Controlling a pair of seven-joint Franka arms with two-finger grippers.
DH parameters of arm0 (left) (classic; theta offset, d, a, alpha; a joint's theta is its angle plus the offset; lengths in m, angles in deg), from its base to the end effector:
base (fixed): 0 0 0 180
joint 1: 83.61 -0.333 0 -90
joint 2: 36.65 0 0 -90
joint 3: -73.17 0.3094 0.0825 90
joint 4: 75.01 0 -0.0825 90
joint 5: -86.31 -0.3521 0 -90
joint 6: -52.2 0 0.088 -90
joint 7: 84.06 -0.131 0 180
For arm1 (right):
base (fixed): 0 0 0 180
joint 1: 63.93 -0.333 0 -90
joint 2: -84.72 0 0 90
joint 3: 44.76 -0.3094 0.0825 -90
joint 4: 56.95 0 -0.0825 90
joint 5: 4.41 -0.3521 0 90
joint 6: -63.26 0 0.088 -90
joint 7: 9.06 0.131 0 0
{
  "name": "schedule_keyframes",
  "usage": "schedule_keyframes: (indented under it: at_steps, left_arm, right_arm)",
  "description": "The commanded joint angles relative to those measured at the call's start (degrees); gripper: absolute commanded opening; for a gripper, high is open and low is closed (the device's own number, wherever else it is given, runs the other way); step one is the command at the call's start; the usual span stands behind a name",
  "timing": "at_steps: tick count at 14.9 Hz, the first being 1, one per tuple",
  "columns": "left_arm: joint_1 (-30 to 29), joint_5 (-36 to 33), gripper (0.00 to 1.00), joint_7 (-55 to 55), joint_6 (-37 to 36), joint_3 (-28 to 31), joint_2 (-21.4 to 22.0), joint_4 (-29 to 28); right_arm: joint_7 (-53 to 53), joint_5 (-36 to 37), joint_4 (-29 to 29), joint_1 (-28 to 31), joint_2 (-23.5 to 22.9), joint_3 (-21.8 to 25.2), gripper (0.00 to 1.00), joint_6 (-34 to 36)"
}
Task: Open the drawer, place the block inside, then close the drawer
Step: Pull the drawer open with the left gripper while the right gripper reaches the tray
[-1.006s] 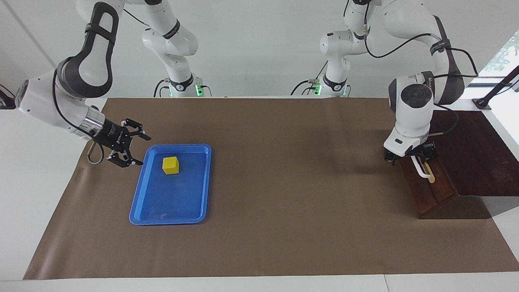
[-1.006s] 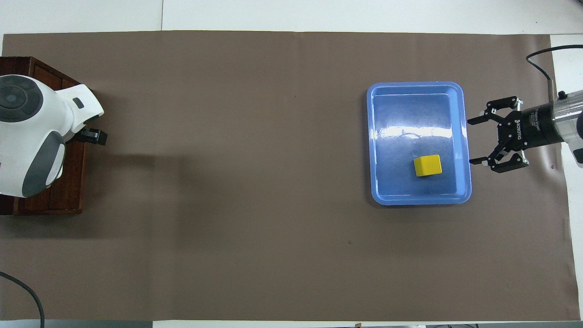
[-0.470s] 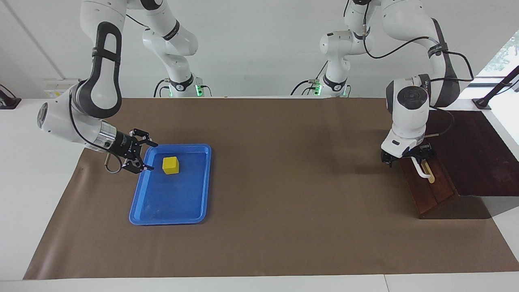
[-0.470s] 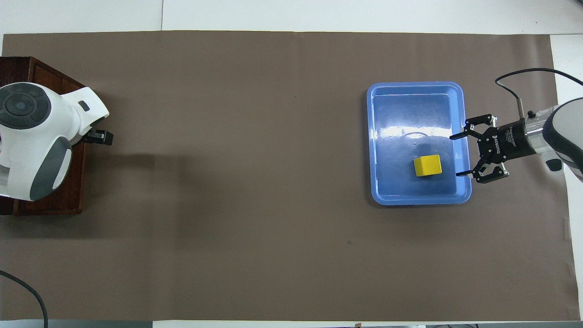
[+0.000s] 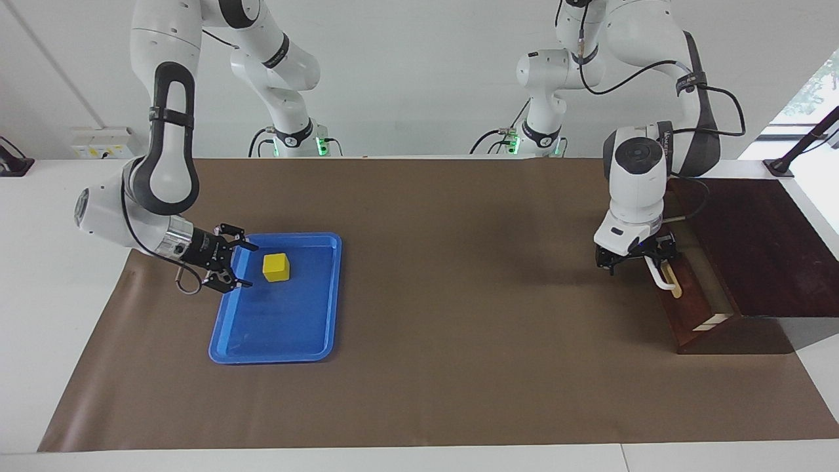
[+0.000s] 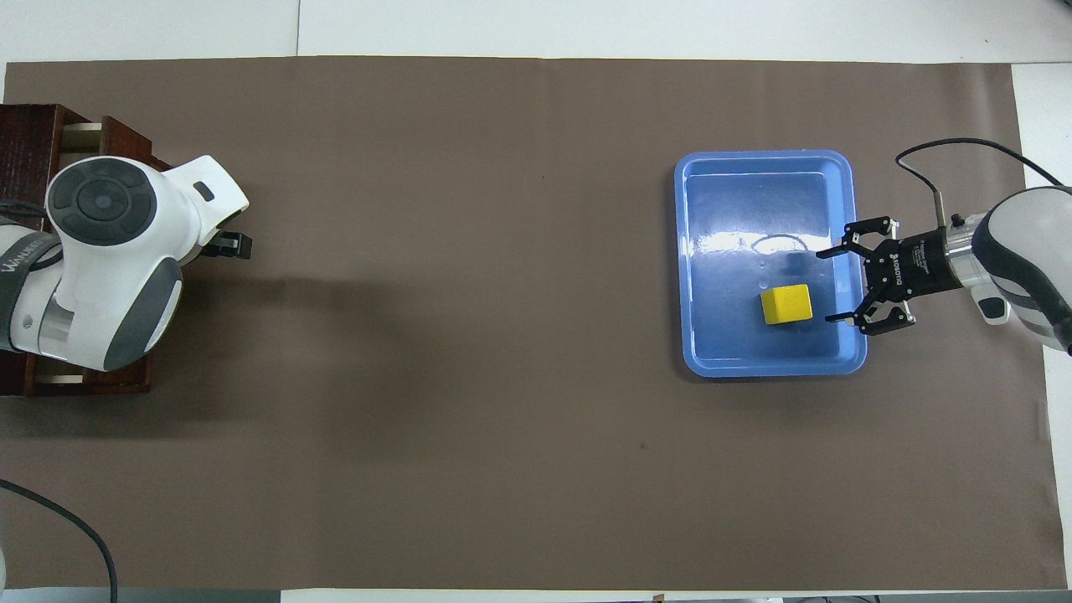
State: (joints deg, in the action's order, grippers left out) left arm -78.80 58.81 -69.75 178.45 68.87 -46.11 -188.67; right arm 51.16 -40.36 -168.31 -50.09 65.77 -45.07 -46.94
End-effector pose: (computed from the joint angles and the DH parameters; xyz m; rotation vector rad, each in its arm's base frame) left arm 0.5674 -0.0647 0.3804 -2.7617 0.2552 -0.1847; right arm 0.5468 -0.0758 0.2942 -1.8532 1.9395 0.7307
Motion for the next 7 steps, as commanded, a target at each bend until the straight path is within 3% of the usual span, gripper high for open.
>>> schedule_keyframes:
  at_steps: [1, 7]
  left_arm:
    - [3.2, 1.4, 1.0, 2.0, 0.1, 0.3, 0.1, -0.3]
    - [6.2, 2.9, 1.0, 4.8, -1.5, 0.3, 0.1, 0.5]
  right_arm:
    - [-2.0, -1.8, -1.8, 0.1, 0.1, -0.5, 1.0, -1.5]
    - [-4.6, -2.4, -5.2, 0.0, 0.8, -0.9, 1.0, -4.4]
